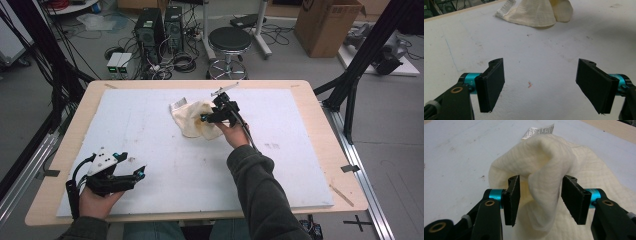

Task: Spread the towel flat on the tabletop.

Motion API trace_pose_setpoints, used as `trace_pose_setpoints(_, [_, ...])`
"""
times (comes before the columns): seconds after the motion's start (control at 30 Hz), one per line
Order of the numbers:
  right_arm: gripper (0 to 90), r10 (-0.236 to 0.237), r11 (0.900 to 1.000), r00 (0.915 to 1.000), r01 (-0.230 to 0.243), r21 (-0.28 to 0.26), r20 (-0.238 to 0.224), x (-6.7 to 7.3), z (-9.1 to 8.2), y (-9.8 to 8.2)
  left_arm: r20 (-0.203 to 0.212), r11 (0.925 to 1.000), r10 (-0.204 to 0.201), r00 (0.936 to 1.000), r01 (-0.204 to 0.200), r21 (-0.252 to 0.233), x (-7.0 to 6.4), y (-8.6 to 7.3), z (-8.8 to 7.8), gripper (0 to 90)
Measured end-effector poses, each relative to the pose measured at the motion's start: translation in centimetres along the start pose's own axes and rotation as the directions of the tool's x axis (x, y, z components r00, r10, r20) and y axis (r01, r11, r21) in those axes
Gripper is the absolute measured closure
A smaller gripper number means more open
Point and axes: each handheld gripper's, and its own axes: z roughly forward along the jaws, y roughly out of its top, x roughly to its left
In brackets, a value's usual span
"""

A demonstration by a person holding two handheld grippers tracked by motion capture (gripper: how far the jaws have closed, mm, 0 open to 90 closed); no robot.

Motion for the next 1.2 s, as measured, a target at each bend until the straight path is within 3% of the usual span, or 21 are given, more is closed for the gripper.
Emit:
trace_pose_setpoints(0.03, [50.7,0.006,1.000,1.0000,-0.006,0.002,0.003,0.1,0.1,0.0,0.000,1.0000,0.001,1.0000,-0.001,0.000,0.0,0.0,0.0,23.5])
trace_pose_setpoints(0.2, [77.7,-0.039,0.999,0.9992,0.039,0.002,-0.010,0.6,0.1,0.5,-0.002,1.0000,-0.008,1.0000,0.008,-0.004,0.1,0.0,-0.1,23.4])
trace_pose_setpoints(0.27, [81.8,-0.042,0.999,0.9989,0.042,-0.001,-0.021,0.7,0.0,0.6,0.001,1.0000,0.000,1.0000,0.000,-0.001,0.1,0.0,-0.1,23.5])
trace_pose_setpoints(0.7, [84.5,-0.001,0.999,0.9951,-0.004,-0.050,-0.099,0.9,-3.3,1.0,0.000,1.0000,0.002,1.0000,-0.002,-0.003,-0.1,0.0,-0.2,23.4])
trace_pose_setpoints(0.93, [84.5,-0.025,0.999,0.9907,0.019,-0.046,-0.134,2.5,-5.5,1.2,0.001,0.9998,0.007,1.0000,-0.007,-0.020,-0.4,0.1,-0.3,23.4])
trace_pose_setpoints(1.2, [84.5,-0.041,0.999,0.9827,0.036,-0.032,-0.181,5.3,-7.3,1.0,0.009,0.9993,0.017,0.9998,-0.016,-0.033,-0.8,0.2,-0.3,23.4])
